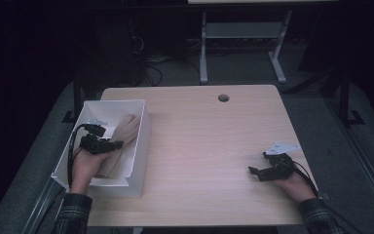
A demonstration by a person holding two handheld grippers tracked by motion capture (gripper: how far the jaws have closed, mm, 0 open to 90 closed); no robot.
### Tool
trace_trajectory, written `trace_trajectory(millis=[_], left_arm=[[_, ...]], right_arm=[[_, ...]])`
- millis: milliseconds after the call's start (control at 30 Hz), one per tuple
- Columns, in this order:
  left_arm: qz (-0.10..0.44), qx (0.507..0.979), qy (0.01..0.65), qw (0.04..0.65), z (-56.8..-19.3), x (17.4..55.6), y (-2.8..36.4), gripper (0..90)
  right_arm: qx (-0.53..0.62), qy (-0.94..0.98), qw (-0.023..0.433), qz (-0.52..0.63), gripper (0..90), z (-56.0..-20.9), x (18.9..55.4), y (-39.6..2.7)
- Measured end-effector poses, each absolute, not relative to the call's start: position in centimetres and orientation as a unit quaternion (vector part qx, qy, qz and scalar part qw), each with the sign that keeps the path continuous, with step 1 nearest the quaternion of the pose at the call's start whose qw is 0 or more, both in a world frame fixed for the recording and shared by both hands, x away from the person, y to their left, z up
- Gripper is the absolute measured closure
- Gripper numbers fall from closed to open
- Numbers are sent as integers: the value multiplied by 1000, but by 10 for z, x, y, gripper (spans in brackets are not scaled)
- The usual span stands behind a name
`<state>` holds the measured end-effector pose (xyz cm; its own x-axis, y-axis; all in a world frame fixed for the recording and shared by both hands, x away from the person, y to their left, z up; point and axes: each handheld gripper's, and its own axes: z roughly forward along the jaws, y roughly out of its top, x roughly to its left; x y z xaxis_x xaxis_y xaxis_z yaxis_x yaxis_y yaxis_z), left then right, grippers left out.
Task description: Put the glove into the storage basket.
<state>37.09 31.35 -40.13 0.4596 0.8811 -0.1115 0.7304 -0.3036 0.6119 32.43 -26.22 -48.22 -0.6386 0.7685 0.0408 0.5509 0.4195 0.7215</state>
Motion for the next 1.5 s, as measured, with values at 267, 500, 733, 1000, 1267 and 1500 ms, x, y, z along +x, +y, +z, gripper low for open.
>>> trace_trajectory(millis=[267,500,733,1000,1267,1500], left_arm=[[106,799,520,282,-419,375,313,529],[112,794,525,285,-420,375,314,305],[129,787,521,306,-400,373,314,150],[142,781,498,350,-358,372,303,148],[144,788,451,394,-315,365,269,148],[129,792,419,424,-301,360,232,149]], right_arm=[[398,829,150,363,137,-482,324,-262],[398,829,150,363,137,-482,324,-262],[397,829,149,363,137,-482,324,-262],[397,829,150,363,137,-482,324,-262],[397,830,150,363,137,-482,324,-262],[396,829,149,365,137,-482,324,-262]])
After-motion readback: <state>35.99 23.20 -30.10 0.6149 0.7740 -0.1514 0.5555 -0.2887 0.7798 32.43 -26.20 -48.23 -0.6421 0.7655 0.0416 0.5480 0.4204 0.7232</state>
